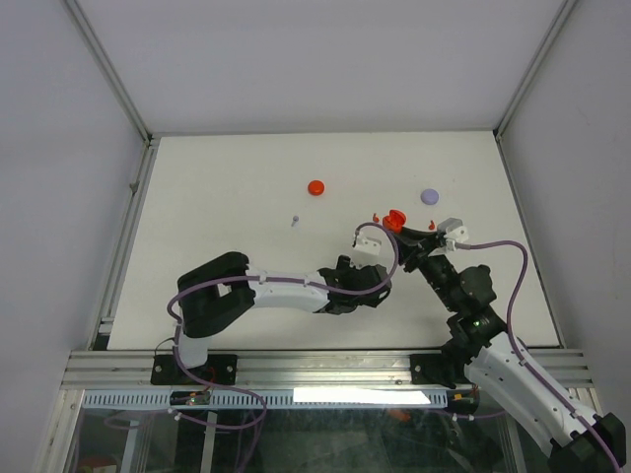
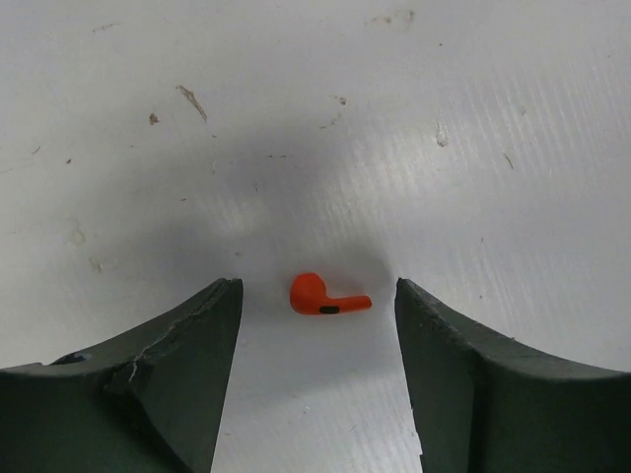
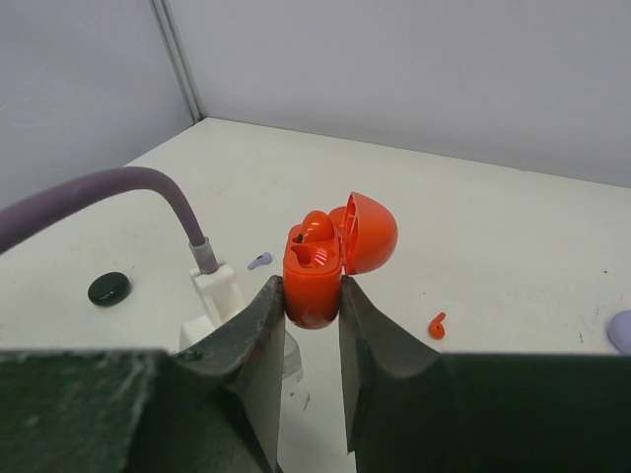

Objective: Insert the wireless bluetooth earbuds into the charging case
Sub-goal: Pick up the earbud from the center of the board, then place the earbud in the charging case, then close the charging case.

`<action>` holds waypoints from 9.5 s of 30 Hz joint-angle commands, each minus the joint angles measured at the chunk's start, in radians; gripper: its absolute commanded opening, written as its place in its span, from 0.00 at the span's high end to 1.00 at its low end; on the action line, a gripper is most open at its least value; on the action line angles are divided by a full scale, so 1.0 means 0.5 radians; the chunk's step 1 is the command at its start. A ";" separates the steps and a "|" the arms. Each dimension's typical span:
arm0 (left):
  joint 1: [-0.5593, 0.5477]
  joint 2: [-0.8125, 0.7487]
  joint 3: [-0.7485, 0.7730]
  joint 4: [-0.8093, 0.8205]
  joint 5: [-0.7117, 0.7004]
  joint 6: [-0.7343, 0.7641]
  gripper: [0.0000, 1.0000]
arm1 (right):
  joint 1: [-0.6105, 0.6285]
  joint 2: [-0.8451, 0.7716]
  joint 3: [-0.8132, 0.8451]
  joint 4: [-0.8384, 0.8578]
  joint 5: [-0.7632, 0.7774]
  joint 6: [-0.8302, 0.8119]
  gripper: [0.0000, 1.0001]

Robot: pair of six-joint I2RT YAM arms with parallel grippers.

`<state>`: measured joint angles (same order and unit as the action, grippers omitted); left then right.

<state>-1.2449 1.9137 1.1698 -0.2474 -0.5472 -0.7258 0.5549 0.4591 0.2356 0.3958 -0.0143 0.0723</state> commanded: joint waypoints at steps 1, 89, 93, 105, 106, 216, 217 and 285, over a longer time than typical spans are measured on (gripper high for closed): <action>-0.041 0.045 0.149 -0.219 -0.151 -0.024 0.37 | -0.008 -0.038 0.045 0.065 0.046 -0.036 1.00; 0.175 0.172 0.406 -0.607 0.354 0.279 0.78 | -0.008 -0.009 0.066 0.033 -0.065 -0.040 1.00; 0.174 0.139 0.386 -0.634 0.335 0.255 0.82 | -0.008 0.009 0.066 0.043 -0.077 -0.040 1.00; 0.229 -0.222 0.178 -0.659 0.060 0.138 0.87 | -0.008 0.170 0.016 0.255 -0.180 0.026 1.00; 0.236 -0.274 0.148 -0.658 0.024 0.120 0.87 | -0.005 0.189 0.015 0.285 -0.193 0.027 1.00; 0.025 -1.569 -0.585 1.123 -0.041 1.022 0.46 | 0.308 0.972 0.124 1.635 -0.652 -0.062 1.00; 0.025 -1.588 -0.567 1.079 -0.044 1.004 0.44 | 0.308 0.969 0.126 1.619 -0.655 -0.062 1.00; 1.157 -1.779 -0.745 0.815 1.954 0.045 0.26 | 0.041 1.235 0.398 1.292 -1.709 0.631 1.00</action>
<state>-0.6788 1.0389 0.7567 0.3019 0.5663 -0.7486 0.5800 1.0946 0.3893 0.9894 -0.8539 0.3862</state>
